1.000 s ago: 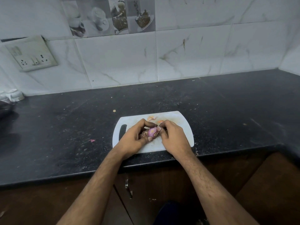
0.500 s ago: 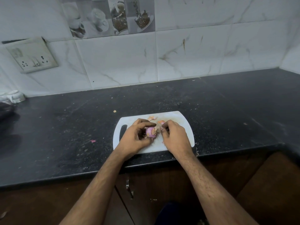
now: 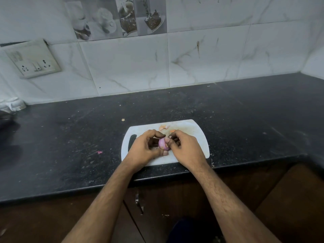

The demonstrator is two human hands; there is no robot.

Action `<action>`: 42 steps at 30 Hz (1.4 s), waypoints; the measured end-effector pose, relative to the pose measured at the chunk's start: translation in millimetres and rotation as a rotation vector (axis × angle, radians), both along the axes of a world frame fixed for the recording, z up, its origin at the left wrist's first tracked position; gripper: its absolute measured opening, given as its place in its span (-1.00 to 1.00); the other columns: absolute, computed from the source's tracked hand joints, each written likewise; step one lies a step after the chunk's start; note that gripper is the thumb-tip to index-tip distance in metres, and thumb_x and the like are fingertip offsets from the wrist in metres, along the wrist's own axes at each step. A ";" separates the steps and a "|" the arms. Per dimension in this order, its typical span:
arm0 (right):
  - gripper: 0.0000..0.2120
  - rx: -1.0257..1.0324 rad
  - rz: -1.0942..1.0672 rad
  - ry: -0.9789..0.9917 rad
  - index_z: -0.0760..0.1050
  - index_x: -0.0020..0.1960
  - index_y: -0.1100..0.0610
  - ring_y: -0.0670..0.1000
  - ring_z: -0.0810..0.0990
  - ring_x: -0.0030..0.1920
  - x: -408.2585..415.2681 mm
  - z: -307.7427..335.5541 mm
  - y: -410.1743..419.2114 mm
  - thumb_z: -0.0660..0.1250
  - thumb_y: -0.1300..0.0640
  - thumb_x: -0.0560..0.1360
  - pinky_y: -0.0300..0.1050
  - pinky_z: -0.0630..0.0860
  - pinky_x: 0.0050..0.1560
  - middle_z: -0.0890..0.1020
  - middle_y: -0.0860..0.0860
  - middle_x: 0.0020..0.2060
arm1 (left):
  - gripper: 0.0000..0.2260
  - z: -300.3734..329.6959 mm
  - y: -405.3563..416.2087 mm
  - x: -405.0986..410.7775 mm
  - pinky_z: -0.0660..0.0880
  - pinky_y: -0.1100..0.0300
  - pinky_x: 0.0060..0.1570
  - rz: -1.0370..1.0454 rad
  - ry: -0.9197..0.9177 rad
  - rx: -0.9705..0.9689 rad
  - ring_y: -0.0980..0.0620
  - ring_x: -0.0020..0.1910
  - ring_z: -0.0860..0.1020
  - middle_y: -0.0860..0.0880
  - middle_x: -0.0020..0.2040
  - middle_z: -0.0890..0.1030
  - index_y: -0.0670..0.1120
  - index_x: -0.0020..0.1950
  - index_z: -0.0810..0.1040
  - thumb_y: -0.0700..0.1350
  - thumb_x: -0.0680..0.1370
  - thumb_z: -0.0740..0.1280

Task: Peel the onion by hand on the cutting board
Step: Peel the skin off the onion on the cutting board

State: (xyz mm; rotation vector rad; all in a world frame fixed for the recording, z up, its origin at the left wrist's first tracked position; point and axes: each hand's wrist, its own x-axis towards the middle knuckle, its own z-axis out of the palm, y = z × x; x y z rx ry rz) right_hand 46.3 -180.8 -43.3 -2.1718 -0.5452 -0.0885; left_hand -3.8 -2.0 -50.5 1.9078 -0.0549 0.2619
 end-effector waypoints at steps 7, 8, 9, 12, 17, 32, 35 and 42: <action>-0.87 0.043 0.005 0.031 0.55 -0.09 -0.07 -0.15 0.61 -0.17 3.6 -1.8 -0.8 0.36 -0.08 0.59 0.03 0.62 -0.05 0.67 -0.19 -0.20 | -0.75 9.6 -6.3 -7.1 0.63 0.05 0.12 -0.092 0.016 -0.125 -0.12 0.12 0.71 -0.11 0.07 0.74 -0.09 0.12 0.62 -0.24 0.48 0.56; -0.87 0.052 0.006 0.034 0.54 -0.10 -0.07 -0.14 0.61 -0.18 3.7 -2.1 -0.8 0.36 -0.07 0.59 0.05 0.63 -0.06 0.66 -0.19 -0.21 | -0.74 10.4 -6.7 -7.9 0.63 0.09 0.07 -0.099 0.020 -0.149 -0.12 0.10 0.71 -0.11 0.06 0.74 -0.10 0.11 0.62 -0.22 0.47 0.56; -0.86 0.063 0.006 0.034 0.54 -0.12 -0.08 -0.12 0.62 -0.20 4.1 -2.5 -0.7 0.35 -0.06 0.60 0.08 0.63 -0.08 0.66 -0.18 -0.21 | -0.73 10.5 -6.7 -8.1 0.63 0.11 0.04 -0.099 0.022 -0.159 -0.12 0.08 0.71 -0.12 0.05 0.74 -0.10 0.10 0.62 -0.20 0.45 0.57; -0.85 0.062 -0.011 0.033 0.52 -0.12 -0.06 -0.08 0.62 -0.24 4.4 -4.0 0.5 0.33 -0.04 0.61 0.10 0.63 -0.10 0.65 -0.15 -0.24 | -0.73 6.9 -4.3 -6.0 0.63 0.05 0.03 -0.083 0.018 -0.132 -0.17 0.06 0.70 -0.16 0.07 0.72 -0.06 0.07 0.63 -0.21 0.44 0.60; -0.85 0.012 -0.043 -0.003 0.52 -0.06 -0.03 -0.10 0.61 -0.17 3.6 -4.0 2.0 0.30 -0.07 0.62 0.01 0.60 -0.08 0.65 -0.14 -0.18 | -0.58 3.4 -1.8 -3.5 0.59 -0.08 0.25 -0.073 -0.019 0.000 -0.09 0.18 0.65 -0.03 0.15 0.66 0.06 0.17 0.53 -0.18 0.42 0.60; -0.86 -0.052 -0.054 -0.011 0.52 0.03 0.05 -0.01 0.65 -0.22 3.2 -0.5 2.9 0.27 0.00 0.62 0.00 0.59 -0.12 0.64 -0.08 -0.12 | -0.48 6.7 -1.8 -2.2 0.54 0.07 0.36 -0.075 0.025 0.138 0.14 0.25 0.62 0.11 0.29 0.59 -0.02 0.42 0.58 -0.17 0.47 0.58; -0.89 -0.061 -0.053 -0.015 0.50 0.01 0.04 -0.01 0.63 -0.20 2.2 -1.4 3.3 0.28 0.01 0.59 -0.04 0.55 -0.17 0.61 -0.10 -0.14 | -0.60 7.5 -3.6 -2.8 0.58 0.02 0.31 -0.073 0.031 0.123 0.06 0.17 0.67 0.07 0.15 0.71 0.00 0.26 0.63 -0.18 0.46 0.59; -0.89 -0.107 -0.065 -0.048 0.45 -0.04 0.03 -0.03 0.54 -0.18 1.4 -1.7 4.3 0.28 0.01 0.60 -0.10 0.40 -0.19 0.57 -0.09 -0.15 | -0.67 3.4 -3.5 -3.3 0.57 -0.15 0.27 -0.063 0.002 0.157 -0.02 0.13 0.67 0.03 0.07 0.70 0.03 0.08 0.55 -0.11 0.43 0.61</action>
